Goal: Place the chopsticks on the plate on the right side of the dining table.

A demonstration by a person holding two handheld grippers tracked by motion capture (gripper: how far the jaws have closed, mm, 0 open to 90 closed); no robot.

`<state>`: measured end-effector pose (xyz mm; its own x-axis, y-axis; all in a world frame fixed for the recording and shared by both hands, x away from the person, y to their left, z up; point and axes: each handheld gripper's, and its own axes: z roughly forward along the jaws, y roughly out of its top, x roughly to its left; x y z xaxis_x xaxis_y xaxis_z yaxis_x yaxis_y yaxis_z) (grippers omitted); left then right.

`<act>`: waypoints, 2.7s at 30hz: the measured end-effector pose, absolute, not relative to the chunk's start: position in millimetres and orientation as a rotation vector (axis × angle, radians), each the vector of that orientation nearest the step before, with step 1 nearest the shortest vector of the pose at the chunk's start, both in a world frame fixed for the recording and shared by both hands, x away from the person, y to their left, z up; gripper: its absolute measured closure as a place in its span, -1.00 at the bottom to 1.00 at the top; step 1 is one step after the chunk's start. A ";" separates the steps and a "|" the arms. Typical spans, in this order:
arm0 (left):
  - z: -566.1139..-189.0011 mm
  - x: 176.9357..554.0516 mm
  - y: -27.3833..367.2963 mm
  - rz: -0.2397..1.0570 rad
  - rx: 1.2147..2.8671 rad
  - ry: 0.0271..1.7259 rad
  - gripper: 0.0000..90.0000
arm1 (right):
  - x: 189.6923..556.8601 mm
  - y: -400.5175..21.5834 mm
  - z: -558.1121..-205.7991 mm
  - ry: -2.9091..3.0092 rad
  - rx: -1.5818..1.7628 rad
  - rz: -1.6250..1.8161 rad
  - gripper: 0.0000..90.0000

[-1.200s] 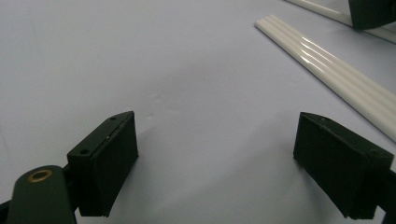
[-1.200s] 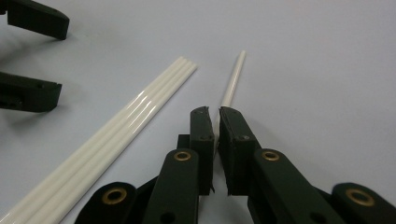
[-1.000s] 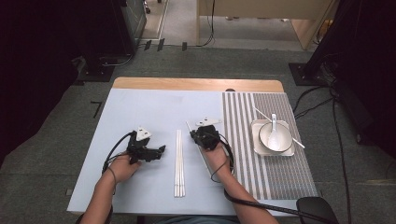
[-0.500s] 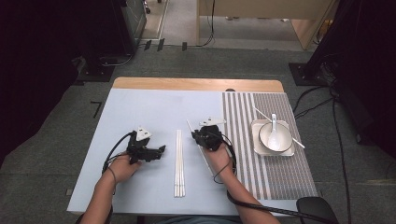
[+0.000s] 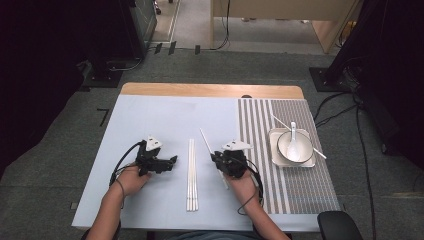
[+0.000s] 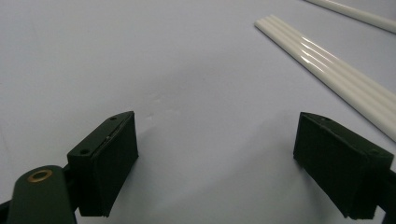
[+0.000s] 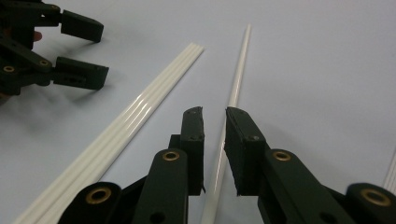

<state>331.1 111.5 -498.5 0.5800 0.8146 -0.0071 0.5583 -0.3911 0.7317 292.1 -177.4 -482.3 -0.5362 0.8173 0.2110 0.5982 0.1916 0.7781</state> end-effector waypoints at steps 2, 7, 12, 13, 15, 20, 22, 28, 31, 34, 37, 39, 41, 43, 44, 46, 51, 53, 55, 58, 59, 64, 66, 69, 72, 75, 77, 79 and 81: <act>-498.5 331.2 111.6 0.465 2.104 1.088 -0.70 | 287.7 -178.1 -485.3 2.217 1.356 1.262 0.72; -498.5 331.2 111.7 0.466 2.107 1.087 -0.70 | 279.6 -179.4 -492.2 2.208 1.378 1.256 0.72; -498.5 331.1 111.6 0.466 2.107 1.087 -0.70 | 279.5 -180.7 -499.1 2.217 1.395 1.224 0.73; -498.5 331.1 111.6 0.466 2.107 1.087 -0.70 | 279.5 -180.7 -499.1 2.217 1.395 1.224 0.73; -498.4 331.1 111.7 0.466 2.107 1.087 -0.70 | 279.5 -180.9 -499.9 2.217 1.394 1.216 0.74; -498.5 331.1 111.6 0.467 2.107 1.087 -0.70 | 279.5 -180.3 -500.3 2.216 1.395 1.192 0.76; -498.5 331.2 111.6 0.467 2.107 1.087 -0.70 | 278.6 -178.6 -500.2 2.213 1.385 1.171 0.80; -498.5 331.1 111.5 0.468 2.108 1.087 -0.70 | 277.9 -175.2 -500.0 2.211 1.353 1.128 0.83; -498.5 331.1 111.5 0.468 2.108 1.086 -0.70 | 277.4 -171.8 -499.6 2.217 1.306 1.094 0.83; -498.5 331.1 111.5 0.468 2.108 1.086 -0.70 | 276.5 -168.6 -500.0 2.208 1.277 1.065 0.83; -498.5 331.1 111.4 0.469 2.108 1.086 -0.70 | 275.3 -166.4 -500.1 2.205 1.255 1.042 0.83; -498.5 331.1 111.4 0.469 2.108 1.086 -0.70 | 277.3 -169.4 -500.0 2.209 1.292 1.076 0.85; -498.5 331.1 111.4 0.469 2.108 1.086 -0.70 | 278.6 -171.1 -500.0 2.209 1.313 1.093 0.85; -498.5 331.1 111.5 0.469 2.108 1.086 -0.70 | 280.5 -172.2 -499.9 2.197 1.345 1.112 0.88; -498.5 331.1 111.5 0.468 2.108 1.087 -0.70 | 281.4 -173.0 -499.8 2.195 1.358 1.120 0.89; -498.5 331.2 111.6 0.467 2.107 1.087 -0.70 | 283.6 -175.5 -499.8 2.187 1.391 1.145 0.88; -498.5 331.2 111.6 0.466 2.107 1.087 -0.70 | 286.3 -178.5 -500.0 2.183 1.425 1.167 0.89; -498.5 331.2 111.6 0.467 2.107 1.087 -0.70 | 287.3 -179.7 -500.2 2.185 1.440 1.182 0.89; -498.5 331.1 111.6 0.467 2.107 1.088 -0.70 | 288.5 -181.1 -500.1 2.188 1.459 1.199 0.89; -498.5 331.2 111.6 0.466 2.107 1.088 -0.70 | 291.1 -184.5 -501.4 2.197 1.501 1.254 0.89; -498.5 331.2 111.6 0.466 2.107 1.088 -0.70 | 292.4 -186.7 -502.3 2.199 1.525 1.283 0.89; -498.4 331.2 111.6 0.467 2.108 1.087 -0.70 | 295.2 -191.6 -501.8 2.197 1.568 1.313 0.89; -498.5 331.2 111.6 0.467 2.107 1.087 -0.70 | 295.0 -191.2 -500.4 2.198 1.553 1.305 0.89; -498.5 331.1 111.6 0.467 2.107 1.087 -0.70 | 295.0 -190.0 -498.1 2.210 1.517 1.278 0.89; -498.5 331.1 111.6 0.466 2.106 1.088 -0.70 | 295.6 -189.3 -495.2 2.221 1.463 1.247 0.89; -498.5 331.1 111.6 0.466 2.106 1.088 -0.70 | 296.8 -189.9 -491.5 2.218 1.446 1.256 0.89; -498.5 331.1 111.6 0.466 2.106 1.088 -0.70 | 297.2 -190.0 -490.5 2.219 1.438 1.255 0.89; -498.5 331.1 111.6 0.466 2.106 1.088 -0.70 | 297.4 -189.0 -490.7 2.226 1.423 1.239 0.89; -498.5 331.2 111.6 0.467 2.107 1.087 -0.70 | 296.8 -187.3 -494.2 2.242 1.422 1.221 0.89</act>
<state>331.2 111.6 -498.5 0.5807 0.8141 -0.0042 0.5578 -0.3941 0.7304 296.8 -187.3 -494.2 -0.5084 0.8285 0.2348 0.6465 0.1872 0.7396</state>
